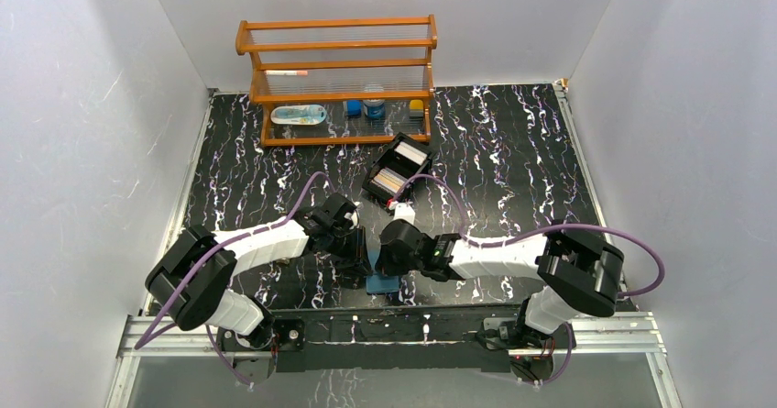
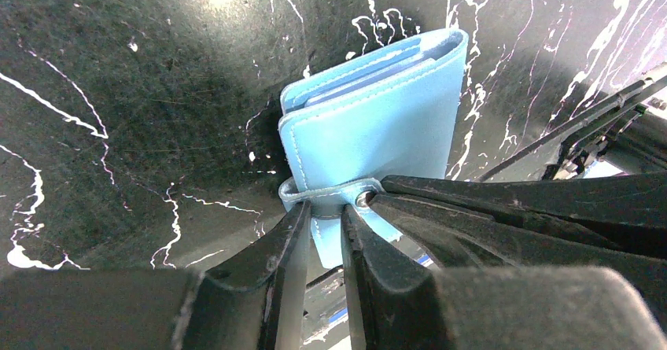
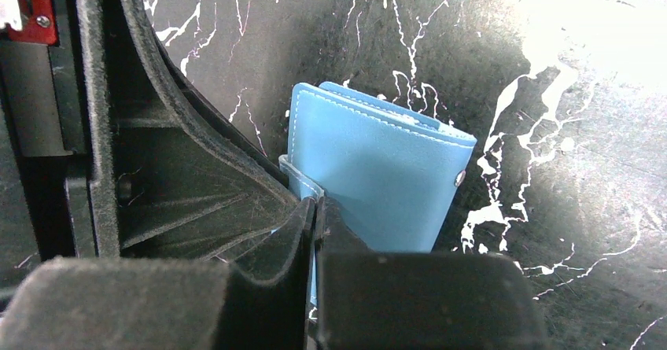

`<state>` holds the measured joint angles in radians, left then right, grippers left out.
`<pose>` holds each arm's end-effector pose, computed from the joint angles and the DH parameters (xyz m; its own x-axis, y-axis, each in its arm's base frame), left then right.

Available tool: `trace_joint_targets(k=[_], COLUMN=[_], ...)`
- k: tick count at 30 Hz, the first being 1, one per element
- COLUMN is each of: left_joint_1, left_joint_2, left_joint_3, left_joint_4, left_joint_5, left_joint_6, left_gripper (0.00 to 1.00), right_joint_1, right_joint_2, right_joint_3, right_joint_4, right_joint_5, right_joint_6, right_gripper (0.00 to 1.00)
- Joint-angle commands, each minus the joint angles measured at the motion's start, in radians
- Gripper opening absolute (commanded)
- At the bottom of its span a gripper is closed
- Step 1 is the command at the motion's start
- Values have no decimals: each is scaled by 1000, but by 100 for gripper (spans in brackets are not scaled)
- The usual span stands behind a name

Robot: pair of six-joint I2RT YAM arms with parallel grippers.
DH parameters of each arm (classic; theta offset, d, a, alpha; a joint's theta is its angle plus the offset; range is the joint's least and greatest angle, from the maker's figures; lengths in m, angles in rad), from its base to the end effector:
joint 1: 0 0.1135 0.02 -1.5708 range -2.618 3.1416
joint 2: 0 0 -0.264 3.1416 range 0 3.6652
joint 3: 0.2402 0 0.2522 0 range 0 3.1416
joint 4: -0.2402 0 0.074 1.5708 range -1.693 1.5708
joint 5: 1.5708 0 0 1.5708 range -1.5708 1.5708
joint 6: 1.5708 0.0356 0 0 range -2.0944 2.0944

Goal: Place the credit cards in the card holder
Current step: Close the card holder at the center of the board.

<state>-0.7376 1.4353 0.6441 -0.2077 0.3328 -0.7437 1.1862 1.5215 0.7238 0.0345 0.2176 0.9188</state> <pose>0.1827 -0.1818 0.1525 -0.9769 0.0232 -0.2123 0.1428 0.8101 -0.5686 0.1195 0.2748 0.1686 -0.8303 0.0174 -0.5571 -0.3075 0.8193 0.4839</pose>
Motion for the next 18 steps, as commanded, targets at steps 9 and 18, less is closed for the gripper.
trace_joint_targets(k=[9, 18], left_joint_1=[-20, -20], left_joint_2=[68, 67], left_joint_3=[-42, -43], left_joint_4=[-84, -98], left_joint_5=[-110, -116], left_joint_6=[23, 20], left_gripper=[21, 20], right_joint_1=[51, 109], right_joint_2=[120, 144], right_joint_3=[-31, -50], right_joint_4=[-245, -283], right_joint_5=[37, 79], right_joint_6=[52, 96], right_gripper=[2, 0])
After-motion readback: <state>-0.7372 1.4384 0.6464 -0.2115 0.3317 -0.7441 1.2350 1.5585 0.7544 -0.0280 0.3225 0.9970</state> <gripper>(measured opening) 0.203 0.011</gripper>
